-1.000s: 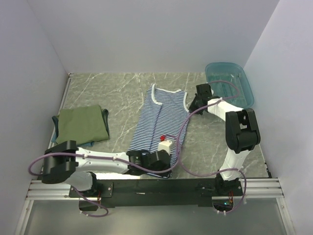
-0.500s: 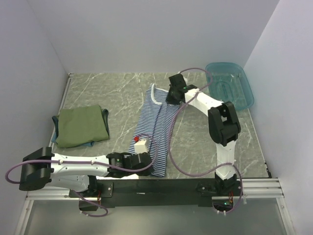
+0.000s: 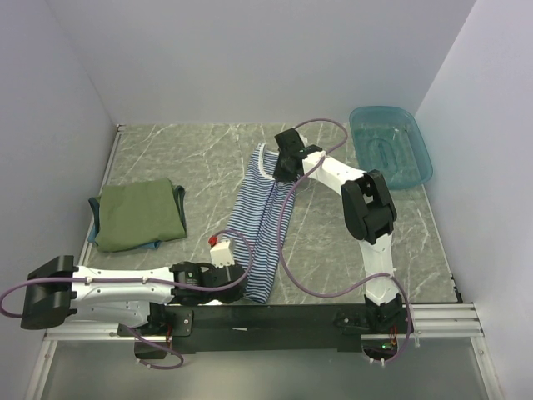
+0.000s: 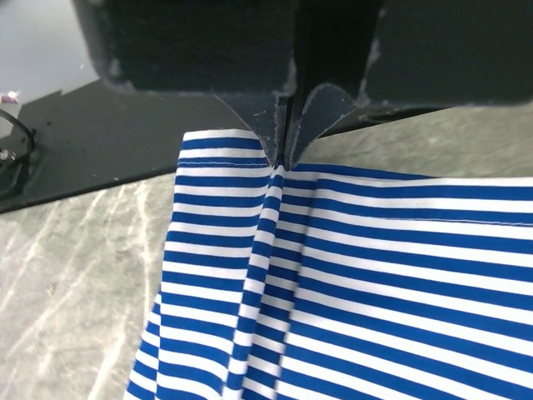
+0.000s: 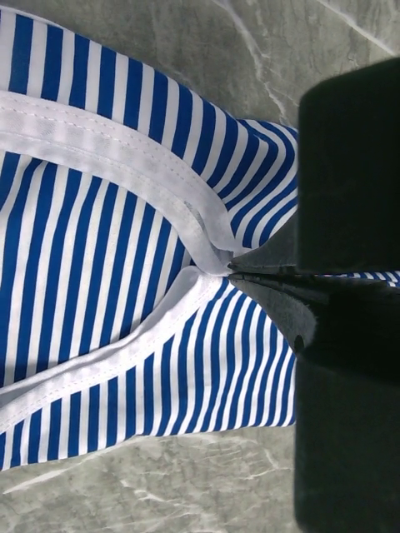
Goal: Fold and stack the tank tops
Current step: Fold the tank top
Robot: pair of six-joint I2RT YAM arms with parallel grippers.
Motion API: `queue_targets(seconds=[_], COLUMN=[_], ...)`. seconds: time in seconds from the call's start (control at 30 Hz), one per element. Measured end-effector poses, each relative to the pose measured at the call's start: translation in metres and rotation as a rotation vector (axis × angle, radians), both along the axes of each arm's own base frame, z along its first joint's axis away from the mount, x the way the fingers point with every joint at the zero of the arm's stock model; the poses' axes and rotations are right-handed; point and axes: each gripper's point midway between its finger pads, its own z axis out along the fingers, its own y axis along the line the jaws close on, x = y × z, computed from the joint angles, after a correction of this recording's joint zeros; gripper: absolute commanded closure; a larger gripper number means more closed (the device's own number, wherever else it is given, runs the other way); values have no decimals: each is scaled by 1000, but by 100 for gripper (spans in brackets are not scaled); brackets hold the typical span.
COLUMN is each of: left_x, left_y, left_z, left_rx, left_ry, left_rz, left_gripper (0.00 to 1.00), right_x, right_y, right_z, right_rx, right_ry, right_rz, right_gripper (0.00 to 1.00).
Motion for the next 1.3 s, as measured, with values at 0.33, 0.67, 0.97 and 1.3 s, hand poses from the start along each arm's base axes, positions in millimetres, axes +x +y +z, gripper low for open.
queue_targets(seconds=[0.33, 0.67, 0.97, 1.3], left_x=[7, 6, 18, 77], left_y=[15, 21, 28, 30], left_z=[-6, -18, 10, 38], left_rx=[38, 94, 80, 79], left_ry=[-3, 8, -41, -135], left_rz=[51, 47, 77, 98], left_gripper=[99, 72, 58, 71], right_x=[8, 11, 4, -19], right_y=[7, 11, 7, 12], right_z=[10, 10, 20, 33], right_rx=[26, 44, 52, 72], right_ry=[-25, -46, -79, -105], right_rz=[1, 7, 17, 32], right_gripper=[100, 56, 55, 73])
